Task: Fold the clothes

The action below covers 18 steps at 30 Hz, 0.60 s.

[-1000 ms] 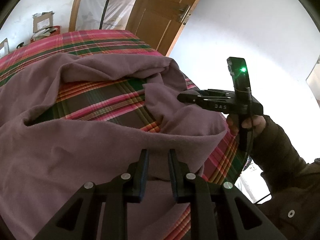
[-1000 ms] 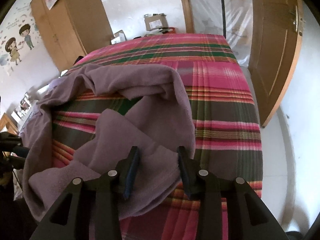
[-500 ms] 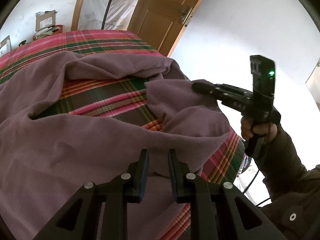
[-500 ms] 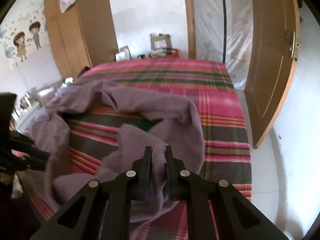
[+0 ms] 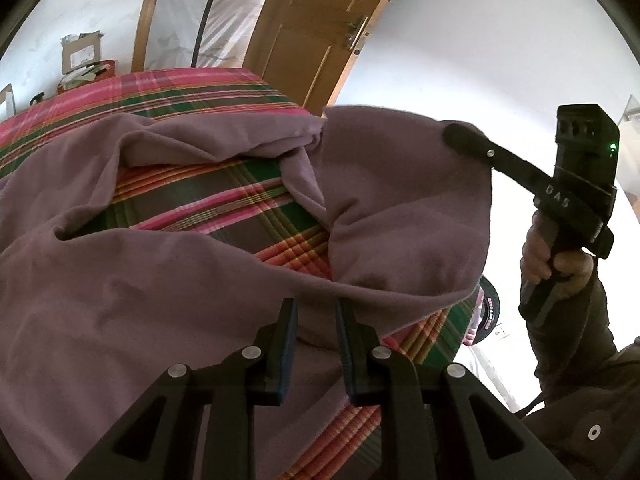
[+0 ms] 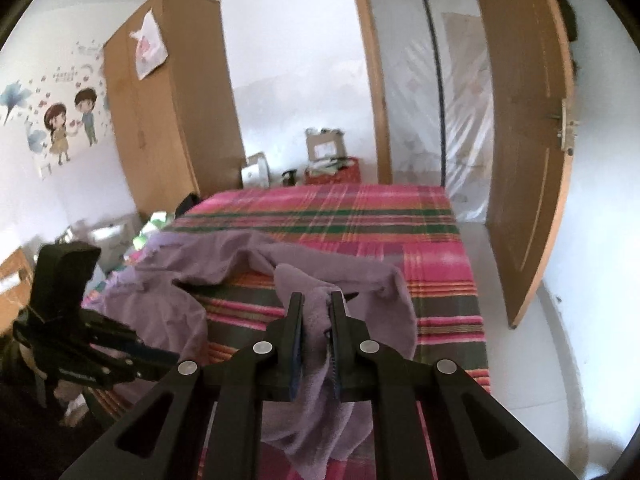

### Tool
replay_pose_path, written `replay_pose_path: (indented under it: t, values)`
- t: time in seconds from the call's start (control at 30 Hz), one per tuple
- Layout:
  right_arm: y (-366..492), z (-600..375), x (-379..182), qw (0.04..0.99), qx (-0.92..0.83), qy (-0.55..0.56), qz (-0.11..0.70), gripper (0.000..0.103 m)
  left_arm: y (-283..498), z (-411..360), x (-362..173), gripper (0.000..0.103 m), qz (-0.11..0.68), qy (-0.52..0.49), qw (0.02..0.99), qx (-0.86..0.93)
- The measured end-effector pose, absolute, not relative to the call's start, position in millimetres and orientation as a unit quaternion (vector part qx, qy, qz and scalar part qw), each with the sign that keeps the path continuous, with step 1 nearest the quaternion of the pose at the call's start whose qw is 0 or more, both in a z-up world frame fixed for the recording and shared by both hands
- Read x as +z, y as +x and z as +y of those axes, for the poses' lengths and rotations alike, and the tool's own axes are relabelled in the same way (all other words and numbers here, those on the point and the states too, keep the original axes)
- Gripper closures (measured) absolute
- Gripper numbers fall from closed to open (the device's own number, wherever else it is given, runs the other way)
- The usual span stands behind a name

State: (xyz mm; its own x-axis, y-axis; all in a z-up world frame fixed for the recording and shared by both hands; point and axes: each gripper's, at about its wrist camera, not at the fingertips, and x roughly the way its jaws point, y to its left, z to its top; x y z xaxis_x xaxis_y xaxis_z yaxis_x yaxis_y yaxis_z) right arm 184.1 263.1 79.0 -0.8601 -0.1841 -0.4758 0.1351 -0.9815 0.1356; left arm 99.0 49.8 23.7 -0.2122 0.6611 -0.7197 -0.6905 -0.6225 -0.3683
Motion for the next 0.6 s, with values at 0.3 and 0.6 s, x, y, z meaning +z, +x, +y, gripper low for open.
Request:
replay_pose_path:
  t: [0.3, 0.6]
  values:
    - [216.4, 281.2, 87.9, -0.001, -0.967, 0.244, -0.067, 0.091, 102.5, 54.5, 25.0, 0.083, 0.027, -0.450, 0.437, 0.778]
    - [244.4, 286.5, 95.8, -0.079, -0.964, 0.247, -0.054, 0.091, 95.2, 61.3, 19.6, 0.083, 0.029, -0.457, 0.438, 0.773]
